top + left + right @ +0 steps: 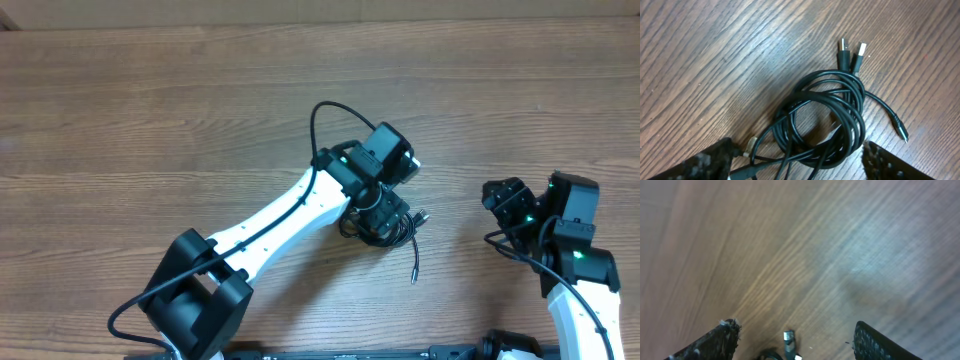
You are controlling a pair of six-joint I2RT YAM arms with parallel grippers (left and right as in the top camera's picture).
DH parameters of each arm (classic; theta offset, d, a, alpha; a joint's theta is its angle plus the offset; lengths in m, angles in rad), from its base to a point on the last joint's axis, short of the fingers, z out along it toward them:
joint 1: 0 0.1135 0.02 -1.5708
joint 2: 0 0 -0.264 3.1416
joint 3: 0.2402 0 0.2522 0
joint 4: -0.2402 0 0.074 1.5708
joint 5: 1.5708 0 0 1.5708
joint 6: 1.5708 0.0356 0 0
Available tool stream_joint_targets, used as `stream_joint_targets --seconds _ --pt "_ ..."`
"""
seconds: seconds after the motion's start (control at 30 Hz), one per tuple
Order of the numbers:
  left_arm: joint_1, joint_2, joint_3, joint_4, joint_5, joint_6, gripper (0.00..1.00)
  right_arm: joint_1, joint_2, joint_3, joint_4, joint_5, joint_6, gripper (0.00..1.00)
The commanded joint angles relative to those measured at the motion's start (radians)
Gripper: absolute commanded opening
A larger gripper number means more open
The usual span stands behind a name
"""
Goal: Untangle cables
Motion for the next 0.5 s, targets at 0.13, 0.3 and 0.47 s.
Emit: stream_joint_targets --seconds 0.13,0.3,0.47 --pt "-0.056 0.053 0.014 0.019 -0.038 -0.069 0.70 -0.017 -0.012 0.023 -0.018 0.011 0.000 0.72" --pt "-0.076 0.093 0.014 0.018 -0.037 -0.154 0.64 -0.017 -0.012 0.023 -0.017 0.011 0.000 0.72" --pt "-0.098 0.135 0.014 0.018 -0.037 -0.183 0.64 -0.017 -0.012 0.023 -0.017 0.011 0.000 0.73"
